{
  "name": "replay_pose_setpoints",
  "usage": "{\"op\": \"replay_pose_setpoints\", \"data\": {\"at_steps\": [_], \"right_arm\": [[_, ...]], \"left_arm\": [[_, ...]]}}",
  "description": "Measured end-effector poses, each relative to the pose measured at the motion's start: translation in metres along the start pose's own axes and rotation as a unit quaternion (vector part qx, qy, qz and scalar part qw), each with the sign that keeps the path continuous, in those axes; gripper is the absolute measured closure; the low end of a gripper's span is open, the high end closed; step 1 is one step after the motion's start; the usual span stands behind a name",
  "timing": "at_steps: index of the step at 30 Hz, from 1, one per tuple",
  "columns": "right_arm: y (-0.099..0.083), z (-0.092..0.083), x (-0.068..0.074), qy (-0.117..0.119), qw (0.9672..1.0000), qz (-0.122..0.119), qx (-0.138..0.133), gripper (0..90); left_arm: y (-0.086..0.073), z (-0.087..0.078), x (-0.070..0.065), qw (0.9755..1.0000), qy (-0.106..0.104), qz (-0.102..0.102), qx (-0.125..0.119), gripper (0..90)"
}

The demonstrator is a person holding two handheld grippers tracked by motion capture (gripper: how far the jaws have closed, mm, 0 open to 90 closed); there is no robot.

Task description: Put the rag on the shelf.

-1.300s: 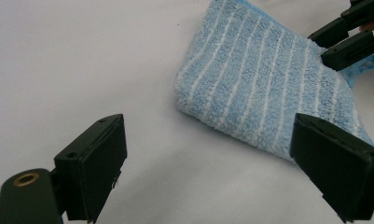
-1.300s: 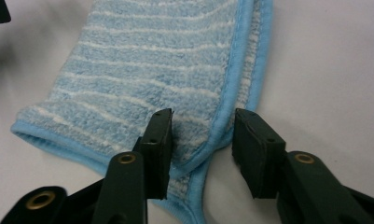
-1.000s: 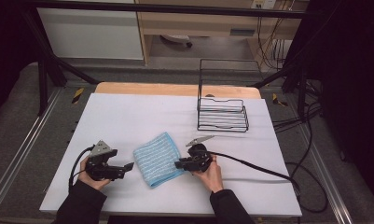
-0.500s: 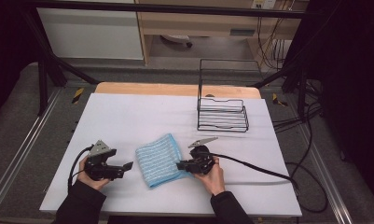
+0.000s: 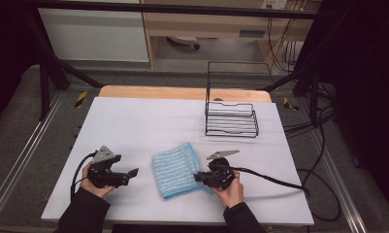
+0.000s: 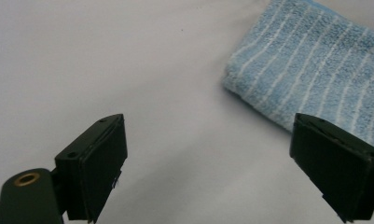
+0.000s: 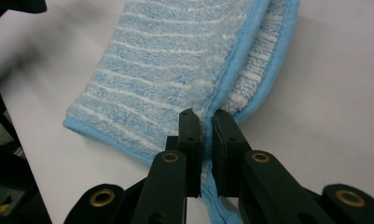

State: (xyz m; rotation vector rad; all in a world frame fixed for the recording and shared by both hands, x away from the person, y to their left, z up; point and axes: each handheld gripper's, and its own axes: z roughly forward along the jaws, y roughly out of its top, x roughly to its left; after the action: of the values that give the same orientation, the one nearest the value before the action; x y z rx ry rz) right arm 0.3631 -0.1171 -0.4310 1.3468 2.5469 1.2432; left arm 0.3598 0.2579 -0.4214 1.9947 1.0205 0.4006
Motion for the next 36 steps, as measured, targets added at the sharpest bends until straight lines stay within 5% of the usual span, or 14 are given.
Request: {"op": "replay_pose_setpoints", "data": {"at_steps": [6,10,12,13,19,28,36], "right_arm": [[-0.011,0.0,-0.002,0.009,0.9999,0.012,0.007,83.0],[-0.014,0.007,-0.005,0.007,0.9999,-0.001,0.013,73.7],[-0.011,0.003,-0.006,0.009,0.9999,-0.013,0.002,64.4],[-0.005,-0.001,-0.008,0.012,0.9994,-0.024,-0.023,52.3],[0.023,0.0,-0.023,0.001,0.9963,-0.046,-0.072,38.7],[0.055,0.032,-0.044,-0.011,0.9957,-0.044,-0.081,35.9],[0.06,0.051,-0.053,-0.026,0.9972,-0.057,-0.041,48.8]], "left_arm": [[0.0,0.001,-0.001,1.0,-0.001,0.0,0.0,10.9],[0.0,0.0,0.0,1.0,-0.001,0.001,-0.001,10.9],[0.0,0.0,0.0,1.0,-0.001,0.0,0.0,10.9],[0.0,0.0,0.0,1.0,-0.001,0.0,0.0,10.8],[0.0,0.001,-0.001,1.0,-0.002,0.001,-0.001,10.8],[0.0,0.002,-0.001,1.0,-0.004,0.002,0.001,10.7],[0.0,0.003,-0.001,1.0,-0.007,0.006,0.004,10.7]]}}
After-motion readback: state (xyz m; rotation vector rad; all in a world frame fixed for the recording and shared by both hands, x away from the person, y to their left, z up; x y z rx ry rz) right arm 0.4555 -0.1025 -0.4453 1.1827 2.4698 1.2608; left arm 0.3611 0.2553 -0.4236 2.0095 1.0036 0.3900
